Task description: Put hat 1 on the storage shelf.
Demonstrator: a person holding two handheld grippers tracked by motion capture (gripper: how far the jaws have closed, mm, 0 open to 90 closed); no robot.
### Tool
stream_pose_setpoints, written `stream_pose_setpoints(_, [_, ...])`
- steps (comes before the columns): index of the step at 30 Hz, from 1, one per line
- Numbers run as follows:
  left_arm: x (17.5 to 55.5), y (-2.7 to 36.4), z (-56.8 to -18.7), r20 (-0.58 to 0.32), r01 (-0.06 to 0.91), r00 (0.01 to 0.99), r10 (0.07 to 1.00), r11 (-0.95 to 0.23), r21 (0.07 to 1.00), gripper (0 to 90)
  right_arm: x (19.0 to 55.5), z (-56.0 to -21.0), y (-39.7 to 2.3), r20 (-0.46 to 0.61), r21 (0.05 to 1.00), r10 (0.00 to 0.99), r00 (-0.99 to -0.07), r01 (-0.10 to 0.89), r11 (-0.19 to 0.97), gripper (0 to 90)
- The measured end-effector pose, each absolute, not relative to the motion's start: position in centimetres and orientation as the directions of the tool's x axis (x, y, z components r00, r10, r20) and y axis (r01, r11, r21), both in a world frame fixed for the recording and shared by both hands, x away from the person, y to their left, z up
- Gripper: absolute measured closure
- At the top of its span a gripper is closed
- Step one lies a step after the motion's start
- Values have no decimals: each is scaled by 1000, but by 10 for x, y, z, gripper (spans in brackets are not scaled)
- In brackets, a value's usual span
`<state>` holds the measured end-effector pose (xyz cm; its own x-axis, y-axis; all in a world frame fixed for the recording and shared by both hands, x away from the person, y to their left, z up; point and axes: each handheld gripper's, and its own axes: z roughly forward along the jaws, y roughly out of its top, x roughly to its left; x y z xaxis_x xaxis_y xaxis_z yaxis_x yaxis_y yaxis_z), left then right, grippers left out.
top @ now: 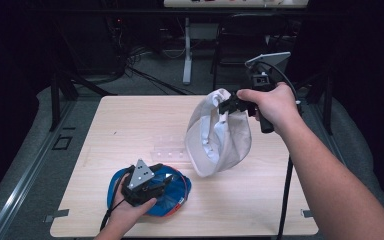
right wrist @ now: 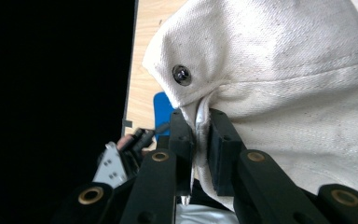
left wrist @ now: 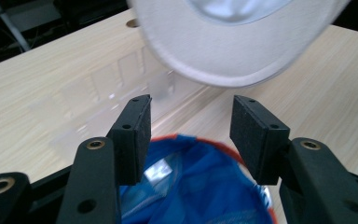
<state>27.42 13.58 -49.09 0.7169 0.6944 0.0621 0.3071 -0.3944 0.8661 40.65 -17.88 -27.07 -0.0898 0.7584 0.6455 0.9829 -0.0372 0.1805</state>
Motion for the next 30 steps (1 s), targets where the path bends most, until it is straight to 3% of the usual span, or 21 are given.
stream_pose_setpoints(12, [280,80,-488,110,249,759,641,-443,861,452,422,-269,-161,648,184,758,-76,981,-58,815])
stream_pose_setpoints(19, [285,53,-490,177,235,734,655,-490,840,443,428,-267,-150,649,188,757,-75,980,-65,815])
stream_pose_setpoints(24, [292,51,-488,211,264,688,694,-510,819,559,430,-269,-144,639,187,766,-74,980,-61,814])
stream_pose_setpoints(30, [303,58,-489,206,301,682,702,-526,795,616,432,-271,-138,641,181,764,-70,982,-61,814])
